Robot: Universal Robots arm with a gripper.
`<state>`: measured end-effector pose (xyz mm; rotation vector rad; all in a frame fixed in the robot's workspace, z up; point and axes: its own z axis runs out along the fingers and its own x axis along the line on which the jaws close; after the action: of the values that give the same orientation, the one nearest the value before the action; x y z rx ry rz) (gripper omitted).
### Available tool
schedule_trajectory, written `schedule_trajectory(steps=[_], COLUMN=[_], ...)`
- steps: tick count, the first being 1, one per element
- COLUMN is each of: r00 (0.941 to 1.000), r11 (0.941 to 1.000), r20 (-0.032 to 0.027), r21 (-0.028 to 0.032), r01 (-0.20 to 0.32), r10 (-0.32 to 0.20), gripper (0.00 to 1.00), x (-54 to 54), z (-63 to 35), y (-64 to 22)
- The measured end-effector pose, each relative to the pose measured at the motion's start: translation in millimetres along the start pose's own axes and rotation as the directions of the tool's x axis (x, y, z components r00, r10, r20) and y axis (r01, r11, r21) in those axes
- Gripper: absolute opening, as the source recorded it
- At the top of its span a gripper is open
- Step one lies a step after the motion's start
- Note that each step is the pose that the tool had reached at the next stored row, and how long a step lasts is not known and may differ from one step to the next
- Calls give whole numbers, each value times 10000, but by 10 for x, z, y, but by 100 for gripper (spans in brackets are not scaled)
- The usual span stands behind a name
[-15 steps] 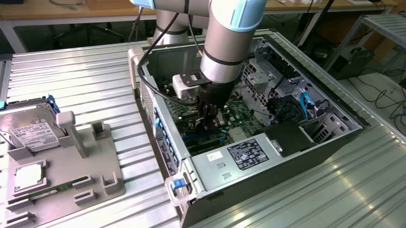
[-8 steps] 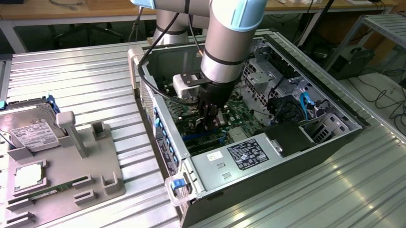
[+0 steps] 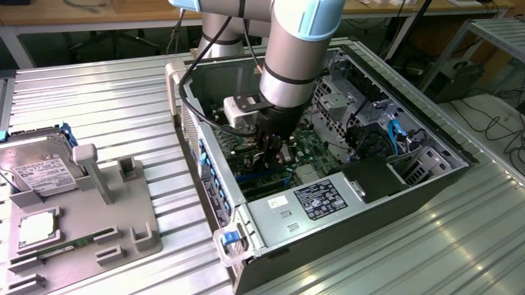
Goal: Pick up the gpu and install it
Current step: 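Insert the gpu into the slot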
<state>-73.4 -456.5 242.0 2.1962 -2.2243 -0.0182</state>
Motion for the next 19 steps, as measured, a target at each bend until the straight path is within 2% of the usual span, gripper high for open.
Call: schedule_trajectory(steps=[10, 19], r00=[10000, 10000], r11=[10000, 10000], r20=[-11, -13], r21=[0, 0], r01=[0, 0], r10=[0, 0], gripper=[28, 28], x=[0, 0], z=[-12, 44], y=[0, -1])
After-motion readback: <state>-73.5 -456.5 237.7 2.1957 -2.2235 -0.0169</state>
